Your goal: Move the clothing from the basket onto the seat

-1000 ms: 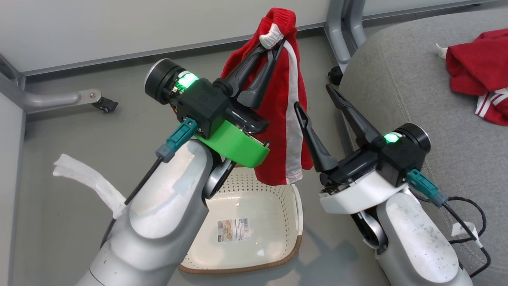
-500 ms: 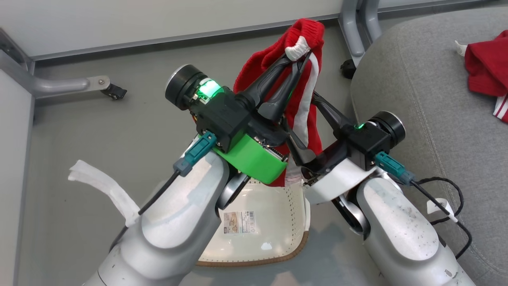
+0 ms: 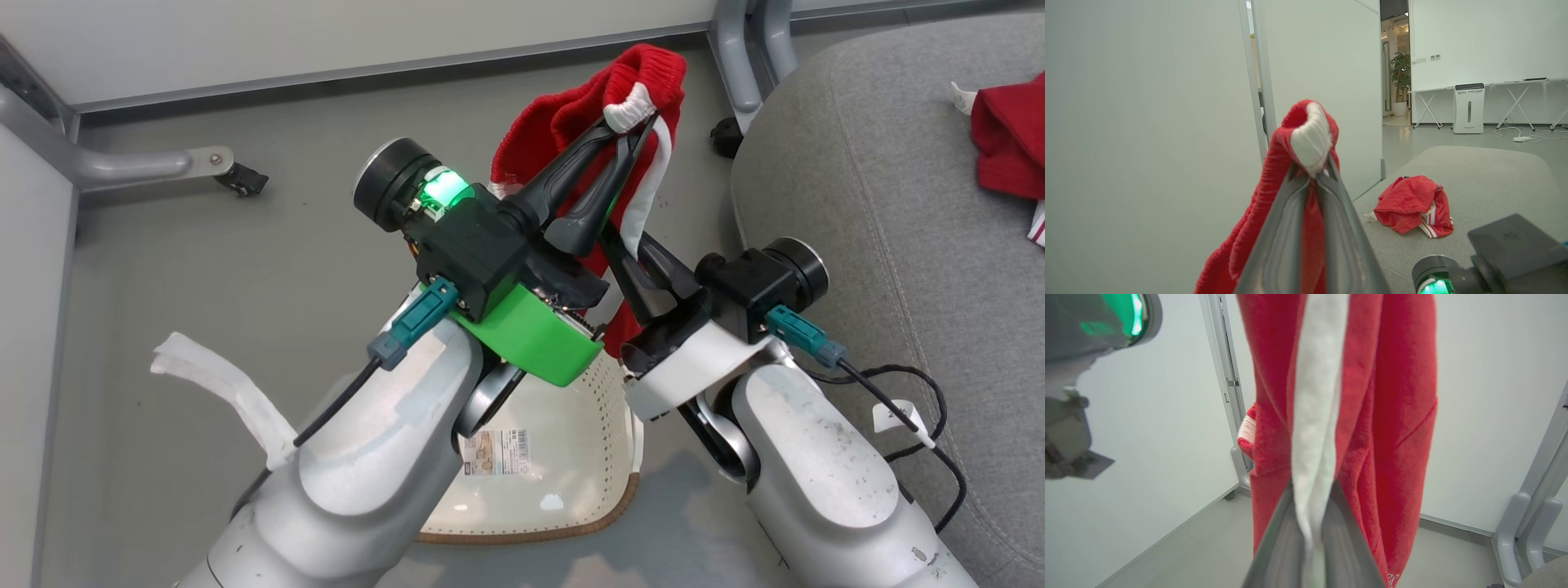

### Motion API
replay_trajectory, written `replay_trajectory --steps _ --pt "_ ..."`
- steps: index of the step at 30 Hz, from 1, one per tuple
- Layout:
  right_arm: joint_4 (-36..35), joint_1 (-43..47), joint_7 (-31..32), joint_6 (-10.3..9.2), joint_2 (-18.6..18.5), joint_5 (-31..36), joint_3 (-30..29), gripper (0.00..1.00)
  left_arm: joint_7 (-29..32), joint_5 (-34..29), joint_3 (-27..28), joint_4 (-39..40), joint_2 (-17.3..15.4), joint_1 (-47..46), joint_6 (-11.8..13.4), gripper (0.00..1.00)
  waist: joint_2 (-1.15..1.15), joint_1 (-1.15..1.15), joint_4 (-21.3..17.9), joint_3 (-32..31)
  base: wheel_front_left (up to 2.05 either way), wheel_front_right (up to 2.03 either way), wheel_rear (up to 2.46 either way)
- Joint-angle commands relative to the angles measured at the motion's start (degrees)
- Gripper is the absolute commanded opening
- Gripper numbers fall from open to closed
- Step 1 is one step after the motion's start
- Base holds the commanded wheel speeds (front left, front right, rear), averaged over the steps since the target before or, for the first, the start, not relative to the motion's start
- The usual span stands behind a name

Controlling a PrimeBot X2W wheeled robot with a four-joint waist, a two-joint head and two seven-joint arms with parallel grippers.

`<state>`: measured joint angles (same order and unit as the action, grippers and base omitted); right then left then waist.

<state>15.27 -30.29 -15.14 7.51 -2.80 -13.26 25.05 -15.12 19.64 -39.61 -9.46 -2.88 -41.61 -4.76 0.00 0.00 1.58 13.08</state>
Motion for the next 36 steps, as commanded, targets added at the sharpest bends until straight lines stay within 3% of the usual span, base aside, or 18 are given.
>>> replay_trajectory --steps 1,25,26,27,28,36 --pt "0.2 0.0 0.0 -0.04 -0.2 -0.6 -0.1 0.00 0.0 0.1 0.0 -0.2 0.0 0.3 0.1 0.00 0.00 0.00 -0.1 -0.1 0.00 0.00 0.00" --pt "-0.5 -0.3 0.0 -0.04 -0.2 -1.8 -2.4 0.00 0.0 -0.2 -1.5 -2.5 0.0 1.5 -0.1 0.00 0.00 0.00 0.0 0.3 0.00 0.00 0.00" --pt "-0.5 -0.4 0.0 -0.04 -0.2 -1.9 -2.6 0.00 0.0 -0.3 -1.6 -2.7 0.0 1.6 0.0 0.16 0.00 0.00 0.0 0.4 0.00 0.00 0.00" --pt "-0.5 -0.5 0.0 -0.04 -0.2 -1.9 -2.8 0.00 0.0 -0.5 -1.8 -2.8 0.0 1.6 0.1 0.43 0.00 0.00 0.0 0.4 0.00 0.00 0.00" --pt "-0.5 -0.6 0.0 -0.04 -0.2 -1.9 -3.0 0.00 0.0 -0.7 -2.0 -3.0 0.0 1.5 0.2 1.00 0.00 0.00 0.0 0.5 0.00 0.00 0.00" --pt "-0.3 -1.2 0.0 -0.04 -0.2 -1.6 -5.8 0.00 0.0 -0.6 -3.0 -3.6 0.0 1.1 0.5 1.00 0.00 0.00 0.2 1.1 0.00 0.00 0.00"
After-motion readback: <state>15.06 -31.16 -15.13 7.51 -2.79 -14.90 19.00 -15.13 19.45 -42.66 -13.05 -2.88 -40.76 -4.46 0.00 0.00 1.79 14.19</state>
